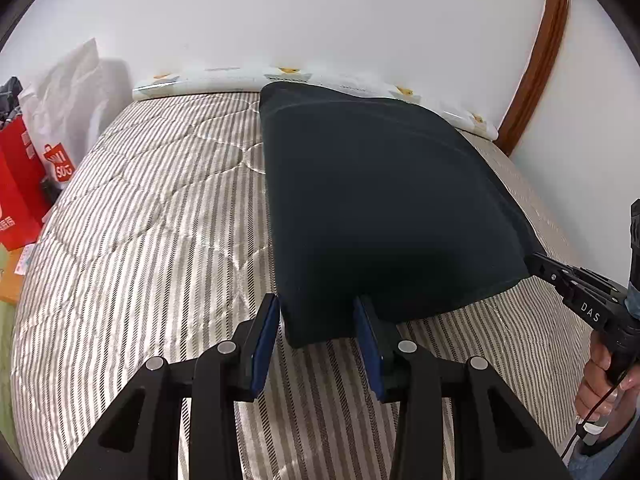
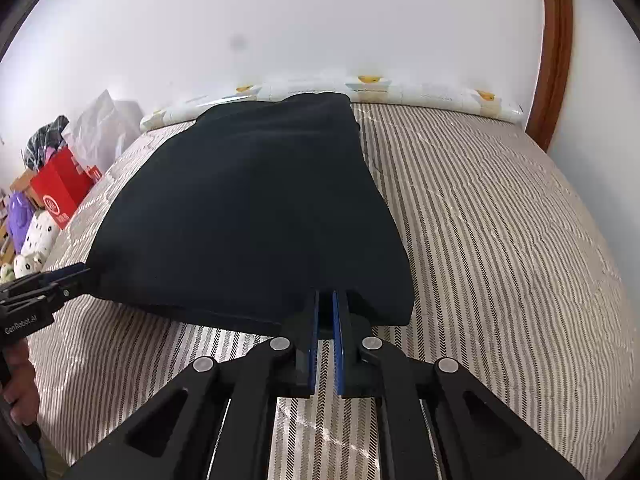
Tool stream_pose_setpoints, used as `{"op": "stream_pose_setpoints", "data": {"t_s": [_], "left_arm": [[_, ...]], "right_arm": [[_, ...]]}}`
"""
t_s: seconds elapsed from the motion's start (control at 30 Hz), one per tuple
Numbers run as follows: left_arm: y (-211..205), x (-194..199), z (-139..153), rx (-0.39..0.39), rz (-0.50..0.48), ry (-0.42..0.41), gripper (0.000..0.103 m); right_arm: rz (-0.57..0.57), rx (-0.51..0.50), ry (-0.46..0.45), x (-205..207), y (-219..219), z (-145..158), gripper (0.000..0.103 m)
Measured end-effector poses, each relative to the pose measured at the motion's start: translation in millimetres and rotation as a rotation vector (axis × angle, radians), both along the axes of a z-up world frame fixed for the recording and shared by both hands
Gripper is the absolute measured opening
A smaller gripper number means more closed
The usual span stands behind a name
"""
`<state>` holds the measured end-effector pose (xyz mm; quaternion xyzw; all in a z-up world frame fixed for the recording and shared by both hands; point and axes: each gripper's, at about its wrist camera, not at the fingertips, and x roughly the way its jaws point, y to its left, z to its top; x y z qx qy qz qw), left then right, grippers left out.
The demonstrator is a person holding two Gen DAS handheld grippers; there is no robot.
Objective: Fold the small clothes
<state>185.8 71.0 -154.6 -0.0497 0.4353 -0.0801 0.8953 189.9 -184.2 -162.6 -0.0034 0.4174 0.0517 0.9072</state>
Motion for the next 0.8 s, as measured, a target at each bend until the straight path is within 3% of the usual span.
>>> {"op": "stream_pose_setpoints", "data": {"t_s": [0.1, 0.23, 0.33, 0.37, 0.5, 0.63, 0.8], "left_arm": [[1.6, -6.2, 4.2, -0.008, 0.016, -0.002, 0.045], [3.0, -17.8, 11.6, -0.009, 0.017, -0.001, 0.049], [4.3, -27.7, 19.6, -0.007, 0.026, -0.007, 0.053], [4.7, -30.8, 22.7, -0.010, 0.026, -0.010, 0.060], [2.6, -47.6, 38.6, -0.027, 0.033, -0.030, 0.073], [-5.4, -68.0, 63.0, -0.023, 0.020, -0.062, 0.079], [-13.1, -96.1, 87.5, 0.012, 0.029, -0.118, 0.085]], "right_arm": [[-0.004, 0.005, 0.022, -1.9, -0.8, 2.3, 0.012], [-0.017, -0.031, 0.024, -8.7, -0.6, 8.8, 0.033], [-0.046, -0.049, 0.004, -20.0, -3.8, 21.0, 0.039], [-0.053, -0.040, -0.005, -25.7, -5.5, 26.9, 0.041], [-0.075, -0.051, -0.035, -49.3, -5.6, 49.1, 0.058], [-0.071, -0.083, -0.089, -79.5, -4.4, 71.7, 0.070], [-0.112, -0.078, -0.092, -110.9, -9.5, 95.3, 0.073]]}}
